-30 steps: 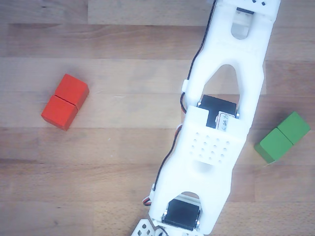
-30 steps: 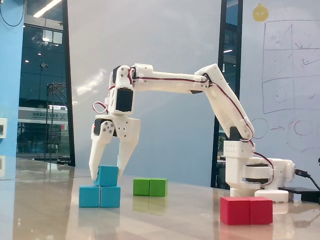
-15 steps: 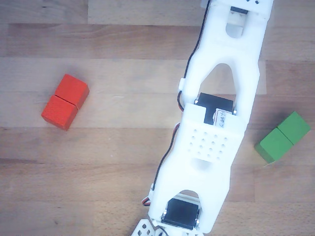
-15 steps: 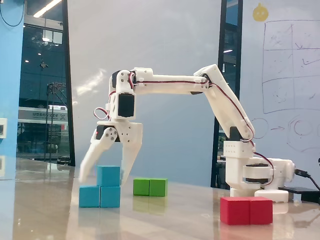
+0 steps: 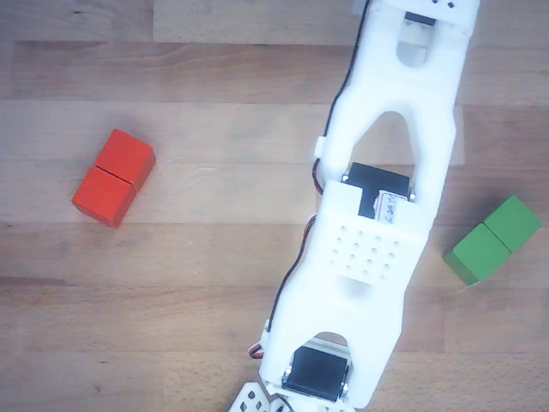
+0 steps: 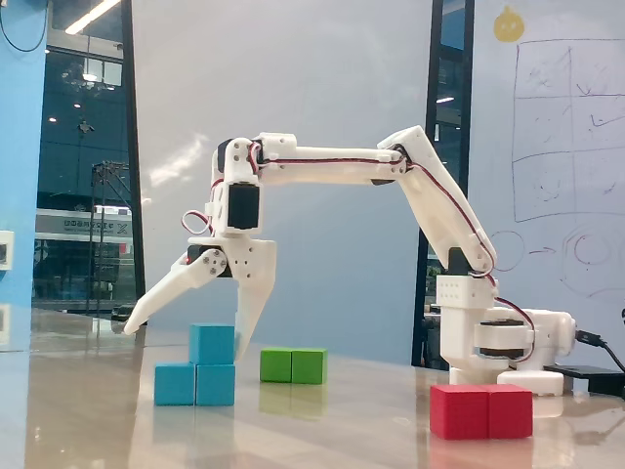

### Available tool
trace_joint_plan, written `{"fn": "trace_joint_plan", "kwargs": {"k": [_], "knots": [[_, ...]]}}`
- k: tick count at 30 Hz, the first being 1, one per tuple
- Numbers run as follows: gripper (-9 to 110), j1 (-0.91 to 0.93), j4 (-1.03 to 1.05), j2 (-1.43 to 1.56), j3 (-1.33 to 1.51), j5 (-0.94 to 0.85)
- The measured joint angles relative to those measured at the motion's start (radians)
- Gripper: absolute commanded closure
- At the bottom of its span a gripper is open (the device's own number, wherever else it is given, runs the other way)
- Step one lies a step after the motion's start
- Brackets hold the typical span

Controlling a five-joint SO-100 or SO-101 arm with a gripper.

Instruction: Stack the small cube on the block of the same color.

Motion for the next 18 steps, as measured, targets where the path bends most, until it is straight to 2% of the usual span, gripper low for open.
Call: {"fn": "trace_joint_plan", "kwargs": {"k": [10,18], "knots": [[60,0.160,0.000,0.000,0.012,-0.178],[65,0.238,0.000,0.000,0.012,-0.209]]}}
